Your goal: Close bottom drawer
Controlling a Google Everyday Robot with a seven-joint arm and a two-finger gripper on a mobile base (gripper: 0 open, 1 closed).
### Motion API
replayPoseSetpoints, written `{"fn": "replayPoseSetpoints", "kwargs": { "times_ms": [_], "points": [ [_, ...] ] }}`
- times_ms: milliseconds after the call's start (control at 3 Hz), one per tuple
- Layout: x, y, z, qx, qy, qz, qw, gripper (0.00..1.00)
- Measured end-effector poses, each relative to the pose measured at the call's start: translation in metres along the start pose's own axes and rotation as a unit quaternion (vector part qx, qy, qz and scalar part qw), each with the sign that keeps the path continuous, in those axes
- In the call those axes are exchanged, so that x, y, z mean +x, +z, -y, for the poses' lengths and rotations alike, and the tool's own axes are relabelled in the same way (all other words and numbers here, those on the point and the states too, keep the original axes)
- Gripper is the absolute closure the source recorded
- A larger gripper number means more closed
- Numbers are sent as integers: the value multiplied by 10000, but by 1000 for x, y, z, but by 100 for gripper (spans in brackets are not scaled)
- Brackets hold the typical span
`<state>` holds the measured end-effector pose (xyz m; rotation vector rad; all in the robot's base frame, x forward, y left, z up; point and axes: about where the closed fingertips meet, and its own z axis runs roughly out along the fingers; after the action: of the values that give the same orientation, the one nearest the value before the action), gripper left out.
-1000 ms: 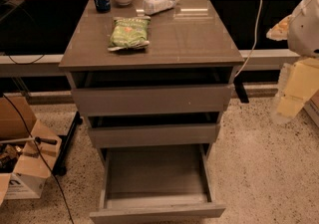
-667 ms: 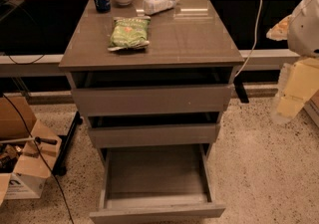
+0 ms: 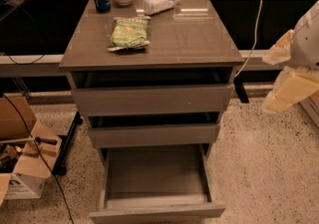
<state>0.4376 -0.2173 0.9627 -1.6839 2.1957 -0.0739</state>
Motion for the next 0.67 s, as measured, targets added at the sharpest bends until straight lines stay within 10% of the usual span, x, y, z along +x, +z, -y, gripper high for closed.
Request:
{"fn": "replayPoseSetpoints", "kwargs": {
  "times_ms": [667],
  "points": [
    [33, 68, 1, -24, 233, 471, 9986, 80]
  ]
}}
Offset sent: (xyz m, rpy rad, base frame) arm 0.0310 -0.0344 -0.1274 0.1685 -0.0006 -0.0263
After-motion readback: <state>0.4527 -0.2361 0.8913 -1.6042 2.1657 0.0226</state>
